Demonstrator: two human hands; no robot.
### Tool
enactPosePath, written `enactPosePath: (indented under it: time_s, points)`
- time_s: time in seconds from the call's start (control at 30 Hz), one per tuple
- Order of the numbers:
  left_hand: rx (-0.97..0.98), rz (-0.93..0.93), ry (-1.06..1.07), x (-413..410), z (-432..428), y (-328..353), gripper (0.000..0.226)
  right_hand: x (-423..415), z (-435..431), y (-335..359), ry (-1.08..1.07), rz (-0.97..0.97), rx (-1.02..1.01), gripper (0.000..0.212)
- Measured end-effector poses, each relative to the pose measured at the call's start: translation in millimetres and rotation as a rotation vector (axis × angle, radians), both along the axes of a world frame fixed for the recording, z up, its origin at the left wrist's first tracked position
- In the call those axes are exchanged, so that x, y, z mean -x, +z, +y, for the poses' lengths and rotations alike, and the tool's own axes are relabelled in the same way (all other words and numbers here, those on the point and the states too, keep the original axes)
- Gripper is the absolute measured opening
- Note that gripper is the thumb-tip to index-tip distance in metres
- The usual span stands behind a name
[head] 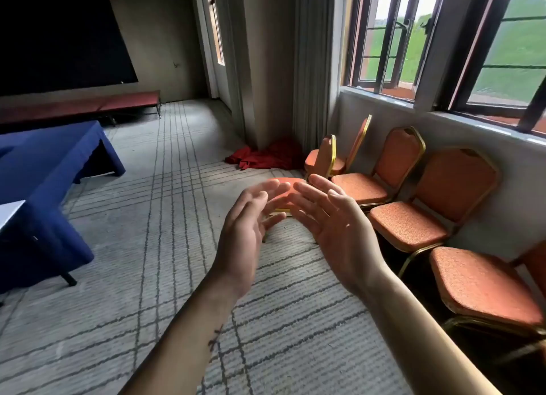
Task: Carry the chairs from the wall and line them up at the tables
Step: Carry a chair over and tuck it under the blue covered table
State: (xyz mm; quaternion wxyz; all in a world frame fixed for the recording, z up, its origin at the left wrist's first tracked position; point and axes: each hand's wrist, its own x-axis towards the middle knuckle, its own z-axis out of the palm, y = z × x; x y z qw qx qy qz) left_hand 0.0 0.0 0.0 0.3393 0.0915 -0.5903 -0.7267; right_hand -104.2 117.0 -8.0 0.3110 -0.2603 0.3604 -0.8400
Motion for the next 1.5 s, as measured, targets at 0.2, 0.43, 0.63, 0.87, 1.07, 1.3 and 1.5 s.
enactPosePath:
  time_s: [0.2, 0.43, 0.63, 0.87, 1.07, 1.3, 1.5]
  points:
    - [-0.099, -0.078, -0.033, 61.3, -27.9, -24.0, 0.033, 49.2, -26.7, -18.4, -0.023, -0.117, -0.031, 0.045]
    - [-0.182, -0.115, -0.078, 150.9, -111.8, -49.6, 0.031, 122.8, -108.5, -45.9, -0.075, -0.199, -0.086, 0.048]
    - [-0.282, -0.123, -0.188, 226.7, -194.6, -56.4, 0.035, 189.8, -187.9, -49.5, -0.159, -0.275, -0.108, 0.041]
    - [-0.387, -0.154, -0.301, 302.2, -255.9, -67.5, 0.037, 255.9, -234.2, -55.6, -0.224, -0.396, -0.083, 0.04]
    - [-0.417, -0.202, -0.256, 391.1, -290.2, -89.6, 0.036, 344.5, -264.1, -74.2, -0.249, -0.371, -0.13, 0.04]
    - [-0.423, -0.248, -0.176, 530.1, -306.7, -120.6, 0.031, 491.2, -295.5, -108.6, -0.221, -0.372, -0.178, 0.036]
    - [-0.371, -0.321, -0.079, 656.3, -328.4, -135.3, 0.026, 630.8, -304.6, -124.8, -0.282, -0.357, -0.226, 0.034]
